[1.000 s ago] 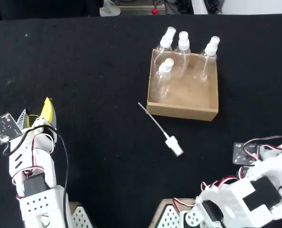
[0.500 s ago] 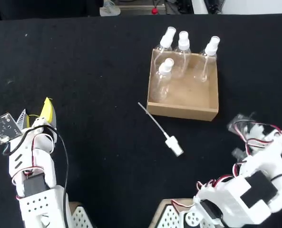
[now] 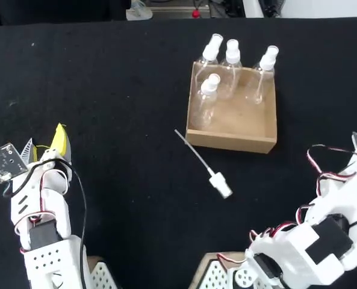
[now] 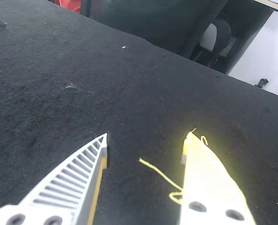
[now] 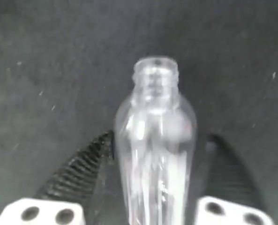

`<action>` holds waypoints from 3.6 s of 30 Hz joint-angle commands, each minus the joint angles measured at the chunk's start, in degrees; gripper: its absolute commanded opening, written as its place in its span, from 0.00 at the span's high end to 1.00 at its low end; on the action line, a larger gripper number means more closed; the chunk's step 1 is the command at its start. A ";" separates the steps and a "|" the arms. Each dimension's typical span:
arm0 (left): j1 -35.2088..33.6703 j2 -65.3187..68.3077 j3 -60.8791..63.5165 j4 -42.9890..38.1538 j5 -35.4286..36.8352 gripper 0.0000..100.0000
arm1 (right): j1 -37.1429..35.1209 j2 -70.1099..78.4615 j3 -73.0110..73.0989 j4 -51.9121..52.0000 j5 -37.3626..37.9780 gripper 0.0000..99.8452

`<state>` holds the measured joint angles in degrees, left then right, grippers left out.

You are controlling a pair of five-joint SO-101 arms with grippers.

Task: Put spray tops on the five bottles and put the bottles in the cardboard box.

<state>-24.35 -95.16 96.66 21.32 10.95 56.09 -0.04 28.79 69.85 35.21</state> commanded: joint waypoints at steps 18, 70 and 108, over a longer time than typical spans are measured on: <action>0.57 -0.70 1.19 -1.23 -0.09 0.75 | -3.69 0.22 -11.30 11.43 4.92 0.72; 0.57 -0.70 1.19 -1.23 -0.09 0.75 | -14.95 -38.37 18.42 -33.58 -12.92 0.99; 0.66 -0.70 1.19 -1.58 -0.09 0.75 | -11.96 -21.05 45.58 -88.88 -30.15 0.99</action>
<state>-24.35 -95.16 96.66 21.32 10.95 43.43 -21.05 73.63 -16.75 5.49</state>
